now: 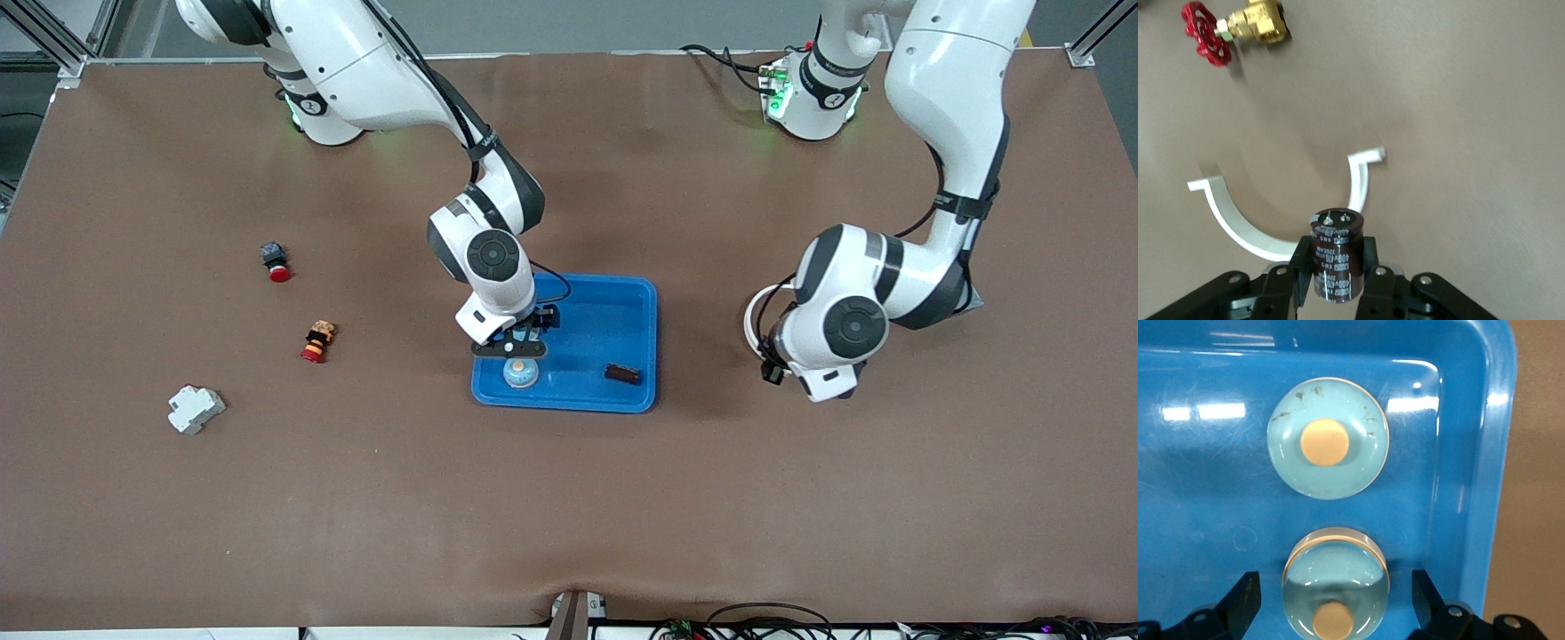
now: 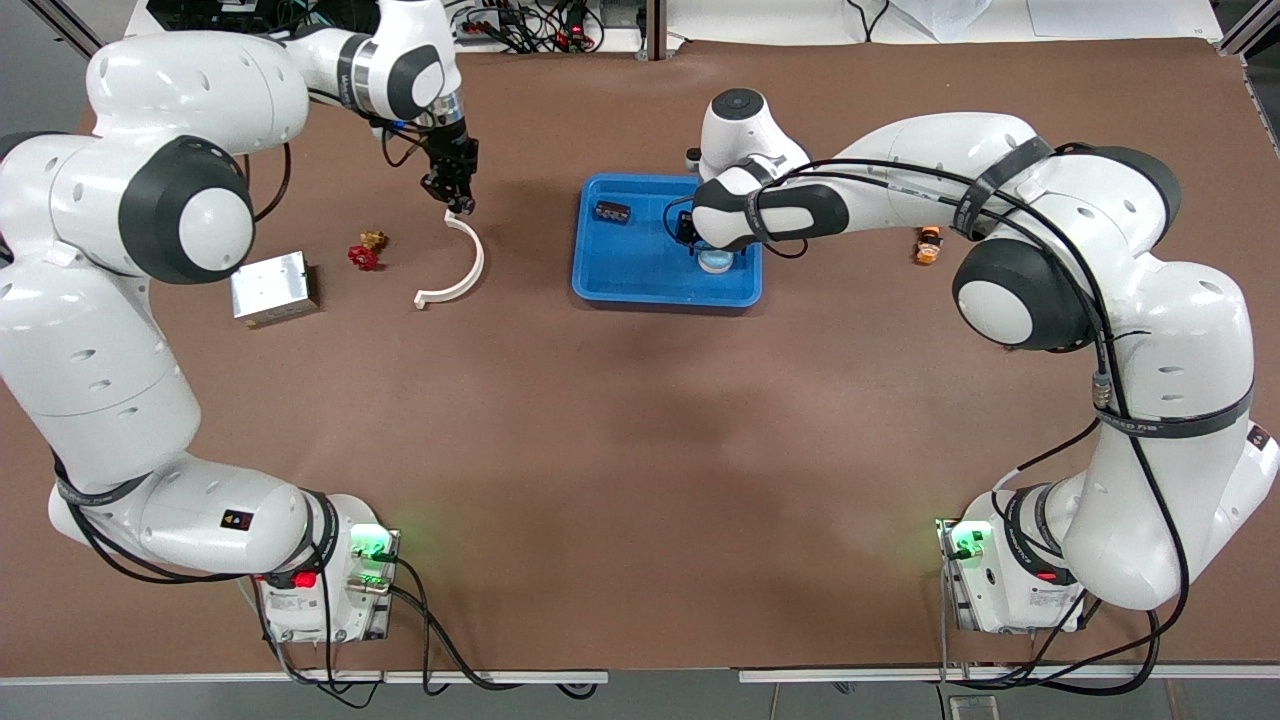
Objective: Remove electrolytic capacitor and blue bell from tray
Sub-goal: 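Lift the capacitor with the left gripper while the right gripper lifts the bell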
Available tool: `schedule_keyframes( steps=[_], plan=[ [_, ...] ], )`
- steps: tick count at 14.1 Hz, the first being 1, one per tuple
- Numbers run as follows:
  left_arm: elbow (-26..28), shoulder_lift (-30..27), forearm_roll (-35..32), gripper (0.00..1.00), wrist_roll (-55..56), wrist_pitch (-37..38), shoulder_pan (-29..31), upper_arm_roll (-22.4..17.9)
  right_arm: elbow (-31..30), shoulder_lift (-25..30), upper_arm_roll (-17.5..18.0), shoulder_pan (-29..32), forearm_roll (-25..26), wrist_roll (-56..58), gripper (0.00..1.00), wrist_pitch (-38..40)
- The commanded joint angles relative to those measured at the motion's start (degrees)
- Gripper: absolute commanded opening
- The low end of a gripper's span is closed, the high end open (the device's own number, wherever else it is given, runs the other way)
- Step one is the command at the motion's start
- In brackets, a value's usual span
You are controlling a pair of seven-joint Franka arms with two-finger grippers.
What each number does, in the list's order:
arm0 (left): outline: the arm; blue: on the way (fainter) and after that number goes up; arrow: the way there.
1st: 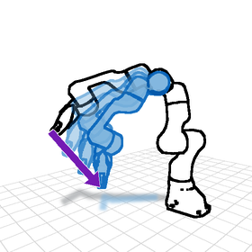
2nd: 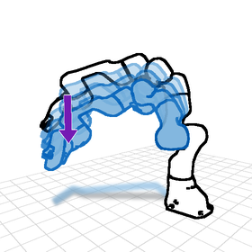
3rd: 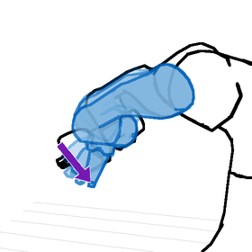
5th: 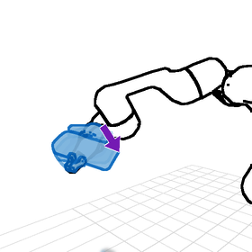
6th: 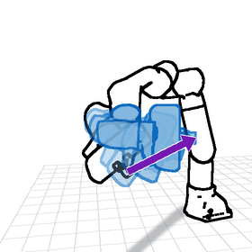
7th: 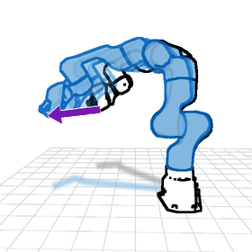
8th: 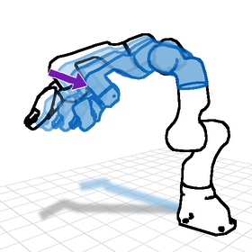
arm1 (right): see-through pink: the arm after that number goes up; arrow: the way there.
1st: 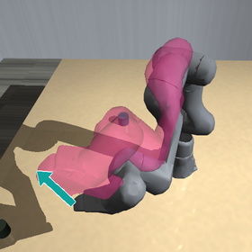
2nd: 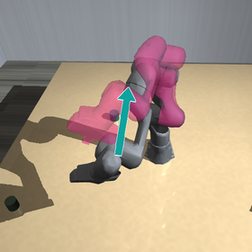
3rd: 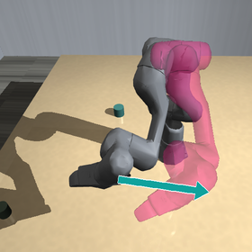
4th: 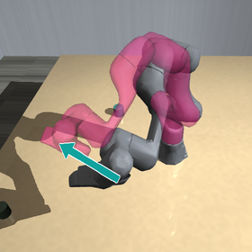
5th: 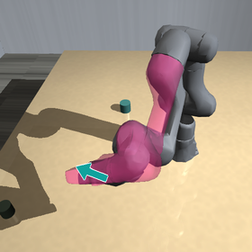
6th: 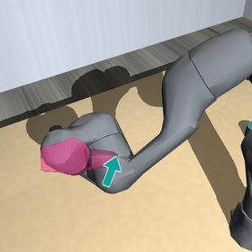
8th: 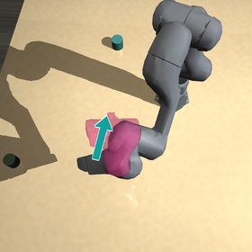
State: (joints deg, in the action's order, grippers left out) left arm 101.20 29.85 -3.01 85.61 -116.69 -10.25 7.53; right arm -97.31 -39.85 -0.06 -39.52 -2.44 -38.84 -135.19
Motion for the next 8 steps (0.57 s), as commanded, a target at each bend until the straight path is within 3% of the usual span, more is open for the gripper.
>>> schedule_keyframes(
  steps=[1,6,8],
  plan=[
    [3.03,-1.46,-1.12,0.00,-1.40,-0.82,0.84,0.47,0.80,-0.85,-0.47,-0.65,0.07,0.43,0.98,-0.69],
    [6.46,-1.46,-1.03,0.00,-6.50,-0.91,3.57,0.47,0.80,-0.85,-0.47,-0.65,0.07,0.43,0.33,-0.69],
    [7.61,-1.29,-1.03,0.00,-7.12,-1.96,4.36,0.47,0.80,-0.85,-0.47,-0.65,0.07,0.52,0.18,-0.69]
  ],
)
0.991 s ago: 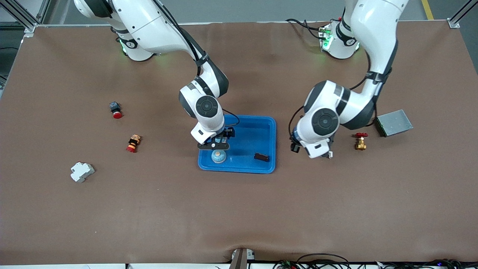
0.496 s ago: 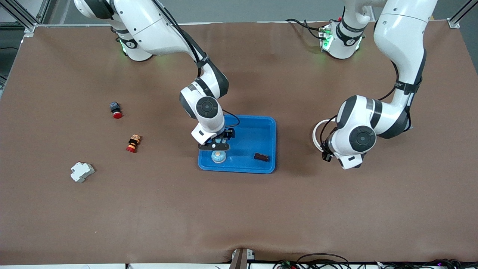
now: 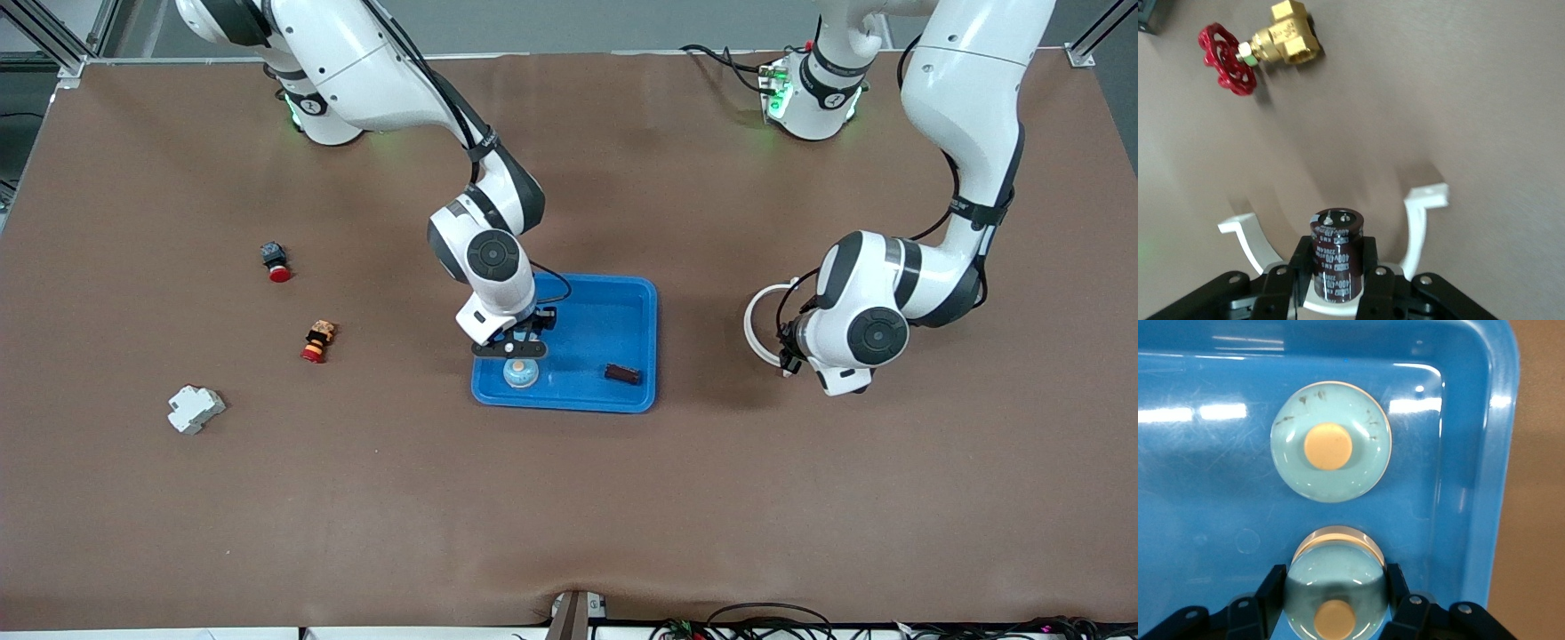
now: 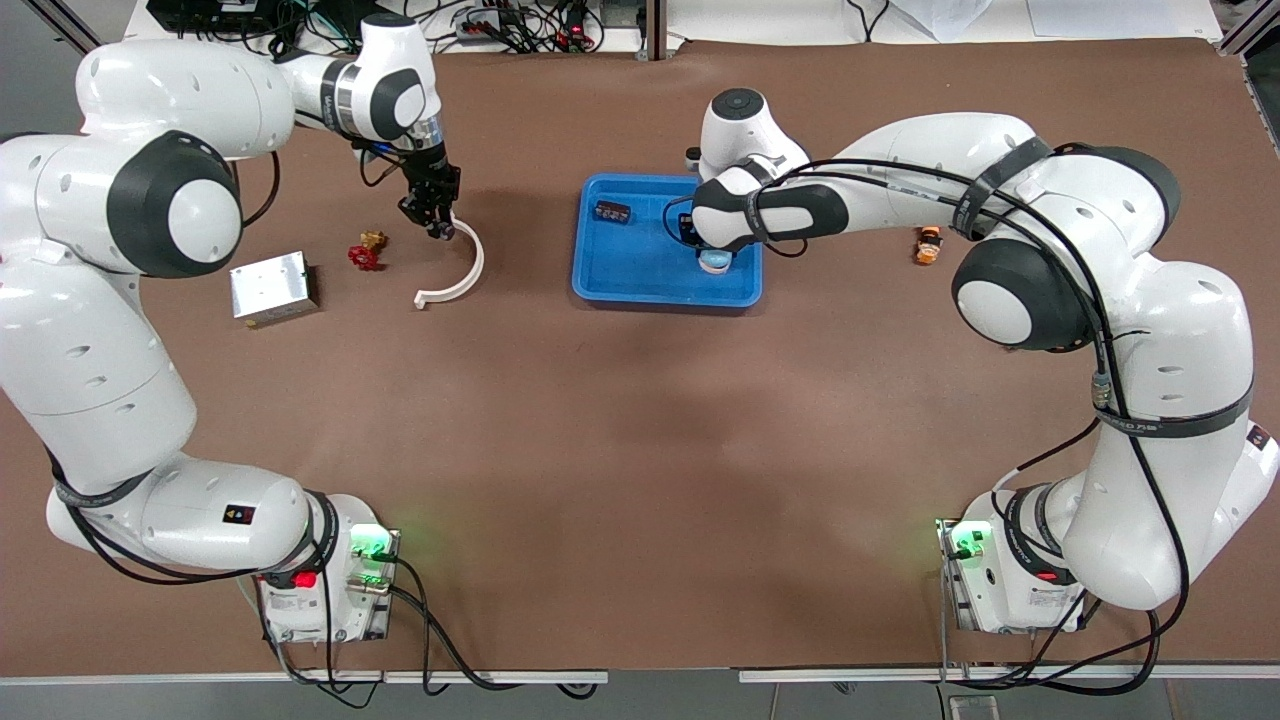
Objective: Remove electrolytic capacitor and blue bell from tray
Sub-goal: 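Lift the capacitor with the left gripper while the right gripper lifts the bell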
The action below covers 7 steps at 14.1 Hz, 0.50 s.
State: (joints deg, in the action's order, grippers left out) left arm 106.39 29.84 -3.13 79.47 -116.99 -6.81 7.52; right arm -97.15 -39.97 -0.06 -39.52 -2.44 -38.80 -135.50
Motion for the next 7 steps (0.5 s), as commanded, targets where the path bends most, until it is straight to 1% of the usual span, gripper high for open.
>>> schedule_keyframes(
  steps=[1,2,3,5,6,7],
  plan=[
    [2.76,-0.93,-0.92,0.00,-0.89,-2.27,1.53,0.48,0.65,-0.73,-0.46,-0.64,-0.02,0.48,0.17,-0.38],
    [2.77,-0.23,-0.92,0.00,-0.89,-2.62,2.24,0.57,0.73,-0.64,-0.46,-0.64,-0.02,0.39,0.18,-0.30],
    [2.77,0.21,-0.92,0.03,-0.89,-2.72,2.33,0.57,0.82,-0.46,-0.46,-0.64,-0.02,0.39,0.18,0.14],
    [2.68,0.83,-0.92,0.45,-1.94,-2.63,2.24,0.57,1.26,-0.02,-0.38,-0.56,-0.11,0.48,0.18,0.76],
    [2.42,0.83,-0.92,0.77,-2.29,-2.28,2.33,0.57,1.26,0.50,-0.38,-0.21,-0.46,0.56,0.19,1.72],
    [2.15,0.83,-0.92,1.00,-2.21,-2.10,2.33,0.57,1.61,1.90,-0.38,-0.03,-0.55,0.57,0.19,4.16]
  ],
)
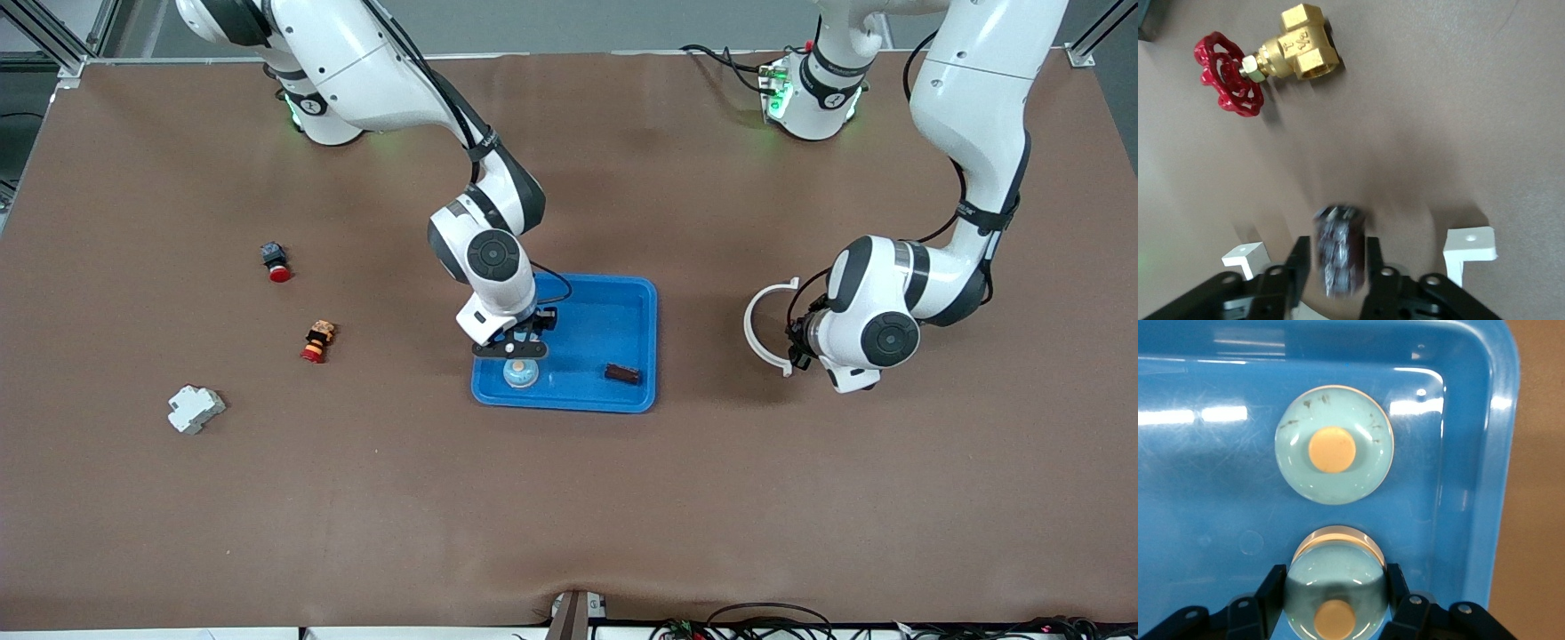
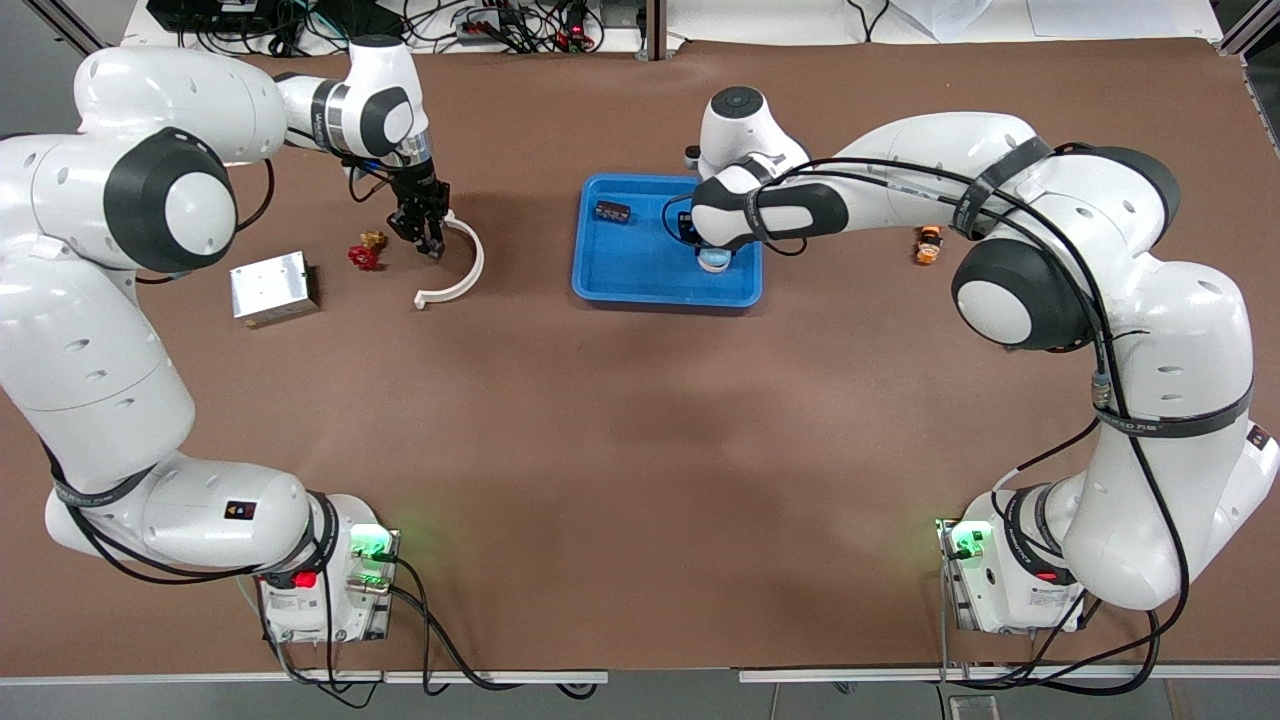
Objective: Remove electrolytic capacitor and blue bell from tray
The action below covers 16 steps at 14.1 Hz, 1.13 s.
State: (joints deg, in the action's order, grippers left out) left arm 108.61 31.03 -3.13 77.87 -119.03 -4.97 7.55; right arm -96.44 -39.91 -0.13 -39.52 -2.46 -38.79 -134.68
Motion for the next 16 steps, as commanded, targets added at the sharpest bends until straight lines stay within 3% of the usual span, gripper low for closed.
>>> schedule_keyframes(
  steps=[1,6,9,14,16],
  plan=[
    [-0.50,-0.53,-0.83,1.00,-0.44,0.11,0.49,0.54,0.90,4.11,-0.31,0.58,-0.71,0.99,0.19,5.90],
    [-7.61,-0.53,-0.13,1.00,-0.08,0.63,-0.30,0.71,3.01,13.70,-0.40,9.09,-0.71,15.90,0.19,22.77],
    [-12.10,0.61,0.57,1.00,0.44,0.73,-3.02,0.80,3.10,18.10,-0.66,16.47,-0.62,29.69,0.19,28.58],
    [-18.43,3.86,5.23,1.00,6.40,0.38,-8.99,0.71,3.10,21.98,-0.93,30.09,0.17,55.61,0.19,31.93],
    [-20.97,6.49,5.15,0.94,11.76,-0.68,-12.33,0.63,3.36,21.80,-1.01,34.40,1.22,63.63,0.19,31.85]
  ],
)
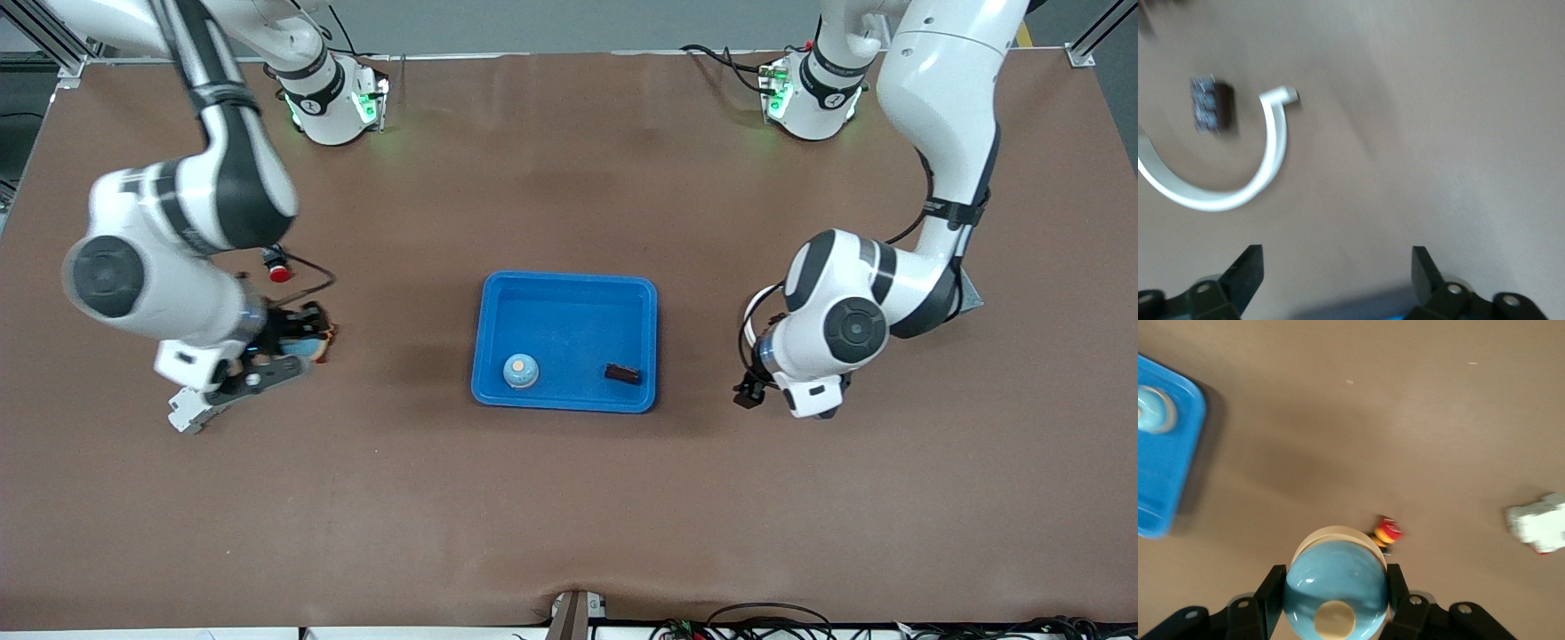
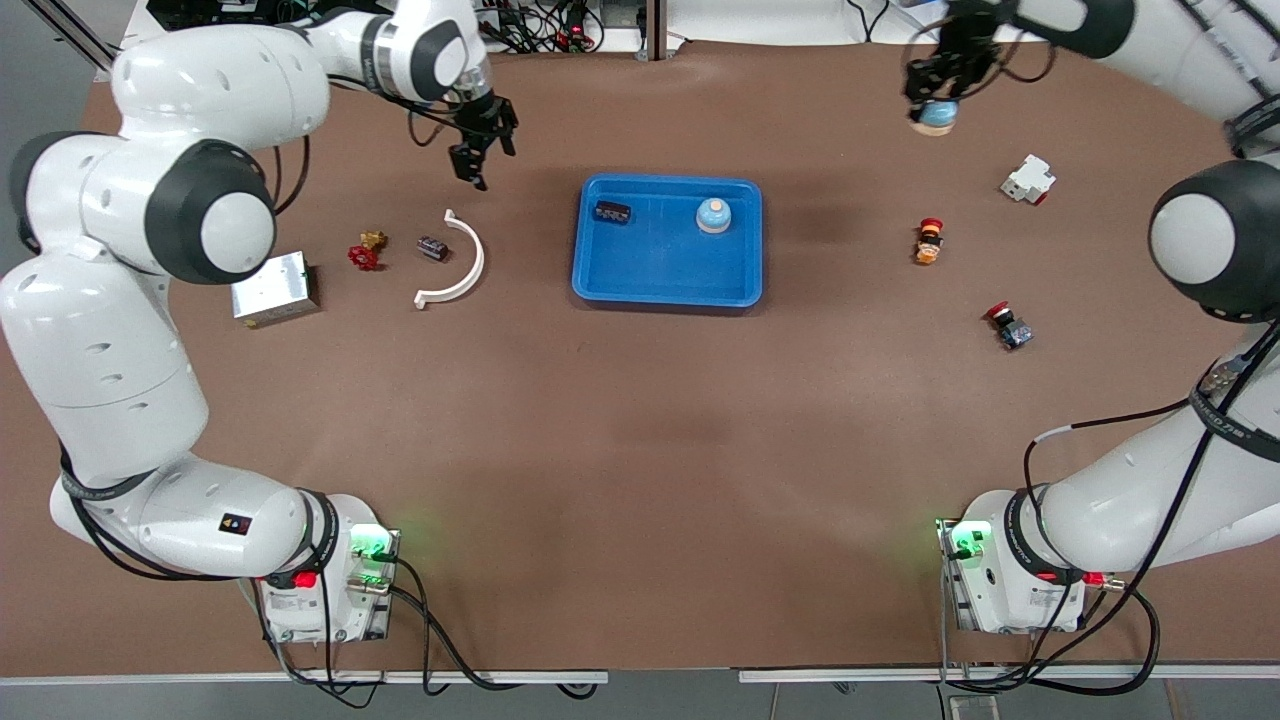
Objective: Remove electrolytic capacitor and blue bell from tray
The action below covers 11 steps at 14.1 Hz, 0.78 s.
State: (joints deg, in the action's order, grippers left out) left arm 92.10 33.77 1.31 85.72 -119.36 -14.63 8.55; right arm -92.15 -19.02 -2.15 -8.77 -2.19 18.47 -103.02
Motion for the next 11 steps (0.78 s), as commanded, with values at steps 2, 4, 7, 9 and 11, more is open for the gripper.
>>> schedule_keyframes(
  steps=[2,4,7,9,11],
  plan=[
    [-7.10,6.47,0.80,0.86,8.57,-2.53,-4.87,-0.37,-0.93,0.47,1.09,7.34,3.93,12.53,0.19,-0.68],
    [-7.11,7.79,0.80,0.85,12.44,-7.18,-6.54,-0.37,-1.02,-0.14,1.09,10.16,4.65,15.53,0.19,-1.39],
    [-7.19,8.50,0.63,0.81,15.27,-9.22,-8.39,-0.46,-2.07,-3.47,1.09,12.98,4.65,21.77,0.19,-6.56],
    [-7.28,9.03,0.63,0.73,17.10,-11.23,-10.05,-0.55,-3.21,-5.32,1.09,13.95,4.65,22.57,0.19,-9.37],
    [-7.63,10.17,0.63,0.70,20.35,-13.61,-11.72,-0.55,-6.10,-5.33,1.09,13.78,4.65,22.66,0.19,-11.32]
  ],
)
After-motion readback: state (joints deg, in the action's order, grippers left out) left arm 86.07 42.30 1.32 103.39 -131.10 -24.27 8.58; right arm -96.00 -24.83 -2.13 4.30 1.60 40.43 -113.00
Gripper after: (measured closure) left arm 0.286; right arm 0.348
